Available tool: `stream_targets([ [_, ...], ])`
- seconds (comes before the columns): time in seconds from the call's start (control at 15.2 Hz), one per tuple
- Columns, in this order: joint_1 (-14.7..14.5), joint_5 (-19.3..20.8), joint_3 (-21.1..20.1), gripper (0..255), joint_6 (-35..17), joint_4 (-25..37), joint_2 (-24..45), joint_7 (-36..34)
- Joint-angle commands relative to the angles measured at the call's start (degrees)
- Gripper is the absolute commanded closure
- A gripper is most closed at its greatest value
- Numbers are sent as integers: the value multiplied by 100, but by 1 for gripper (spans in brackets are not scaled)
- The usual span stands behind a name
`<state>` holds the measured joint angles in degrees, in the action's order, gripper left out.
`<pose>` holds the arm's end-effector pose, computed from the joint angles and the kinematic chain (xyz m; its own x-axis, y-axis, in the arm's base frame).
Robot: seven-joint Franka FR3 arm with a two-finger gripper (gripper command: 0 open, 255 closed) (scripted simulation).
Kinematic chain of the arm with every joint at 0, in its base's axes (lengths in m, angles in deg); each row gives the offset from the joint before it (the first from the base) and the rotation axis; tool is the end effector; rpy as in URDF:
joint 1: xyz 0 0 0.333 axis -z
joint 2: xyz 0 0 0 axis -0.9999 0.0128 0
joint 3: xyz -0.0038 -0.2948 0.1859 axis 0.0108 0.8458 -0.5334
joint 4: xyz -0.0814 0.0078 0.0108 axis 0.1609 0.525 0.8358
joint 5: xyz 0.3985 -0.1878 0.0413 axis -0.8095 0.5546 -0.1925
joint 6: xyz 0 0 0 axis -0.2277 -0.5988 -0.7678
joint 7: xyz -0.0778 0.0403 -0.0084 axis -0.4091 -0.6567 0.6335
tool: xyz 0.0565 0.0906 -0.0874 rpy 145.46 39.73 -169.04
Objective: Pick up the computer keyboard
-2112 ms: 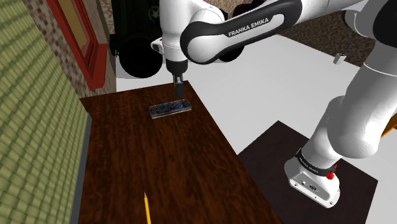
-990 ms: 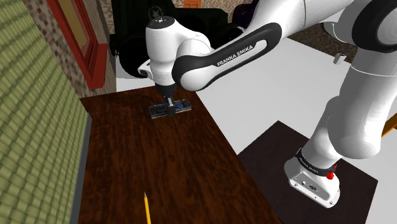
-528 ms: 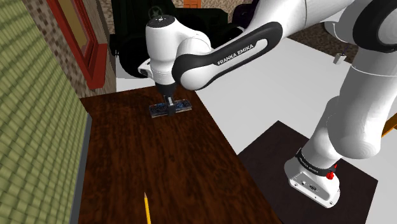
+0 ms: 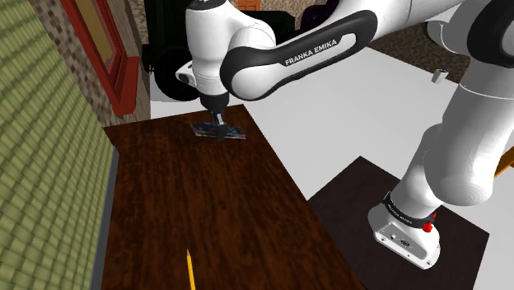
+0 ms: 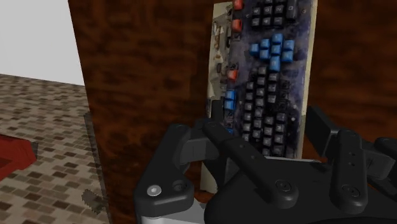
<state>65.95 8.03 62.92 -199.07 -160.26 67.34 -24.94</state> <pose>0.5186 0.4206 0.4359 0.3206 0.9471 -0.0126 0.9294 -0.3119 0.1972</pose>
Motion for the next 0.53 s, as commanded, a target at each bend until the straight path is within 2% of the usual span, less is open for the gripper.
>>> stream_targets([
  [0.0,-11,-22,-11,255,160,151,-10,26],
  [0.46,-13,-86,-24,255,523,453,-84,115],
])
